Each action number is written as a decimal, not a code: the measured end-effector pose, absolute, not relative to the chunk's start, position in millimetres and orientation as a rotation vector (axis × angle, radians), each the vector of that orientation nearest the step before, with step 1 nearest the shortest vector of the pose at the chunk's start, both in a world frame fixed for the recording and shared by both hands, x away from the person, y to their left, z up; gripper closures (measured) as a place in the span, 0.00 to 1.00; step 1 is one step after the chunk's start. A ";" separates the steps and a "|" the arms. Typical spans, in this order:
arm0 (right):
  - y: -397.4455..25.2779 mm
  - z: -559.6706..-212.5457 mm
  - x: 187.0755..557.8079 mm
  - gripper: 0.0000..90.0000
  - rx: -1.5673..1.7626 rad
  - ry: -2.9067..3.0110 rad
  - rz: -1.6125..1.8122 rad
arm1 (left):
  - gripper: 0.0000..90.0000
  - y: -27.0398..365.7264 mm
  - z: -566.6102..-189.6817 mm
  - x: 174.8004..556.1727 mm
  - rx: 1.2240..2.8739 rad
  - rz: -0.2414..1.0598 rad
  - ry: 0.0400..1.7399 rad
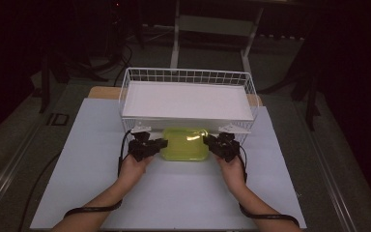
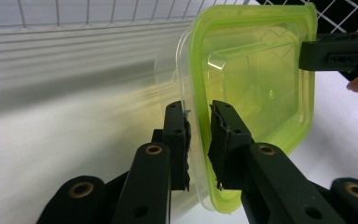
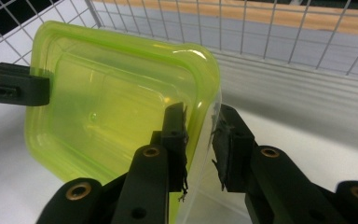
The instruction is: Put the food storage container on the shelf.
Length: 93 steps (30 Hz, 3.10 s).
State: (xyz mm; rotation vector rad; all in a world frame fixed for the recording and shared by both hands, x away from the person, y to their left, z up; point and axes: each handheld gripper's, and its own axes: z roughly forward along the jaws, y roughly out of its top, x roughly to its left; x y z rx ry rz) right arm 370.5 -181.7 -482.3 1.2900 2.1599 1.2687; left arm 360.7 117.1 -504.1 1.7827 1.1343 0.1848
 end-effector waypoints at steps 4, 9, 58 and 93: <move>-179.1 -484.8 371.7 0.81 1.252 2.123 1.240 | 0.83 116.3 -506.4 363.1 1.772 0.206 1.130; -175.1 -488.4 373.7 0.75 1.234 2.097 1.193 | 0.80 115.4 -508.8 367.3 1.752 0.229 1.130; -136.7 -484.2 320.6 0.94 1.083 2.262 1.233 | 0.48 137.2 -489.5 304.5 1.756 0.292 1.058; -110.6 -521.3 378.5 1.00 1.147 2.249 1.110 | 0.01 135.8 -504.8 290.5 1.785 0.402 0.889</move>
